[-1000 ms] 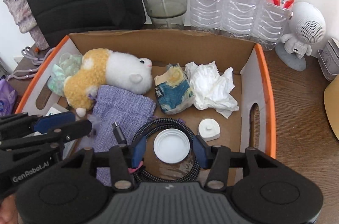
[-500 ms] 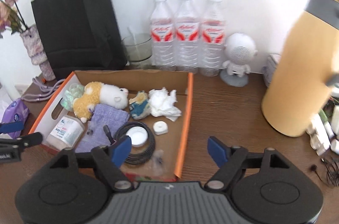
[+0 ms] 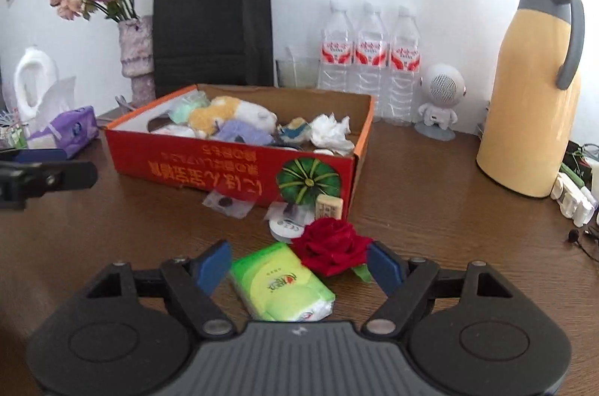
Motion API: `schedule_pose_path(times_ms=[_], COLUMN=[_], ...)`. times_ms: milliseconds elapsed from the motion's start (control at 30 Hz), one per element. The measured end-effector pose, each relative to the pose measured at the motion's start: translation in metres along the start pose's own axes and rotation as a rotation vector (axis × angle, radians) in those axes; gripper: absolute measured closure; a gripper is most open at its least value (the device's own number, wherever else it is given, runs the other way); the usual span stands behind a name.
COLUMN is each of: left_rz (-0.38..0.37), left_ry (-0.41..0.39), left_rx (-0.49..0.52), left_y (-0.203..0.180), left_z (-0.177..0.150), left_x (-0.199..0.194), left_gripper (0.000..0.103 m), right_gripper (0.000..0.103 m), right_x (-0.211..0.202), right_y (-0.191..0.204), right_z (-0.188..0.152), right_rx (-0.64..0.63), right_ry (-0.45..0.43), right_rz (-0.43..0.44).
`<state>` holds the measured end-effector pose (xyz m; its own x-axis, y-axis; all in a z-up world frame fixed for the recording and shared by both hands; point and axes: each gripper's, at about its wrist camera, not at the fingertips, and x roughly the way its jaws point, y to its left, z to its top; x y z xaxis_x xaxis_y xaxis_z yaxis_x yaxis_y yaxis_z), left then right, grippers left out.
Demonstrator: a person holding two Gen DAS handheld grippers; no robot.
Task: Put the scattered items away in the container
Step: 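Withdraw both tools from the box toward the rose and tissue pack, then grasp the green tissue pack with the left tool while the right tool grasps the red rose, then carry the tissue pack and rose into the box and open both tools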
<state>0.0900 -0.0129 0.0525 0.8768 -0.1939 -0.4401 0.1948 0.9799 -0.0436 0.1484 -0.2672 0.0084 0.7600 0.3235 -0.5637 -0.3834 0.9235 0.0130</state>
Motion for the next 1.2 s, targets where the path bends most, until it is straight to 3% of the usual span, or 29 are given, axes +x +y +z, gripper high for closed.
schedule_pose_path(times_ms=[133,200,367,500,600,667,800,967,1000,1133,1200], left_rz=[-0.081,-0.155,-0.286,-0.355,-0.359,-0.342,-0.260,-0.245,-0.246,-0.193,-0.180], left_ry=[0.022,0.044,0.068,0.124,0.147,0.164,0.197,0.228,0.225,0.210,0.167], left_rx=[0.074,0.093,0.209,0.277,0.324,0.342,0.322,0.224,0.208,0.173,0.149], left_y=[-0.023,-0.035,-0.080,-0.117,-0.137,-0.144,-0.140,-0.119,-0.116,-0.105,-0.092], left_z=[-0.006,-0.011,-0.016,-0.020,-0.022,-0.023,-0.027,-0.024,-0.023,-0.023,-0.025], left_x=[0.008,0.010,0.027,0.055,0.077,0.088,0.099,0.098,0.098,0.085,0.066], left_gripper=[0.000,0.000,0.000,0.000,0.000,0.001,0.031,0.028,0.037,0.038,0.038], right_gripper=[0.029,0.051,0.055,0.057,0.057,0.057,0.057,0.058,0.058,0.058,0.058], right_x=[0.030,0.045,0.041,0.017,0.005,0.003,-0.001,-0.002,-0.002,-0.002,0.001], right_y=[-0.018,-0.023,-0.040,-0.066,-0.089,-0.096,-0.089,-0.078,-0.075,-0.070,-0.068], right_z=[0.007,0.007,0.000,-0.005,-0.014,-0.016,-0.015,-0.012,-0.012,-0.014,-0.019], right_rx=[0.068,0.082,0.142,0.238,0.336,0.352,0.290,0.232,0.222,0.205,0.200], right_ry=[0.041,0.077,0.058,-0.021,-0.078,-0.091,-0.122,-0.139,-0.141,-0.157,-0.163], right_rz=[-0.015,-0.014,0.005,-0.001,0.013,-0.024,-0.088,-0.070,-0.076,-0.076,-0.070])
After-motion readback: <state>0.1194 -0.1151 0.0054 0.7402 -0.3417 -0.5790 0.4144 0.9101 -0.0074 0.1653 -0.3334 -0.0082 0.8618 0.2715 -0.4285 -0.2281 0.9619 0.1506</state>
